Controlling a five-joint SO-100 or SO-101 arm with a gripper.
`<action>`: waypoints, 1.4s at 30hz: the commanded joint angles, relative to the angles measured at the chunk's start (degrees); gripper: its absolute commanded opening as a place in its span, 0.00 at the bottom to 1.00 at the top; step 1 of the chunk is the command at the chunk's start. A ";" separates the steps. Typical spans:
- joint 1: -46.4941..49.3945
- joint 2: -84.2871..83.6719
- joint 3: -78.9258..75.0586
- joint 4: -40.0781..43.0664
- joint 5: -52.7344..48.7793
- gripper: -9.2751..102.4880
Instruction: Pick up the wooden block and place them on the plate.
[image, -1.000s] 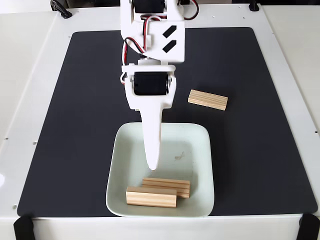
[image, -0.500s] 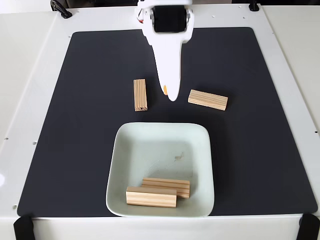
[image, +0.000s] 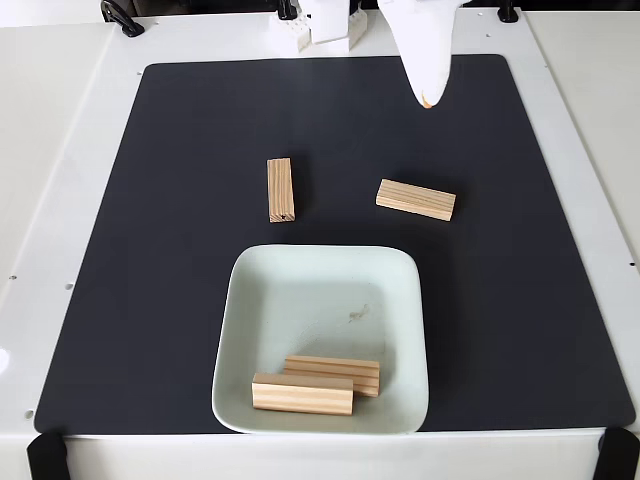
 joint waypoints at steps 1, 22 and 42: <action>-3.34 2.29 -3.78 2.81 5.45 0.08; 0.09 -8.17 -1.32 2.81 27.51 0.08; -1.85 -13.18 -2.46 10.46 36.47 0.40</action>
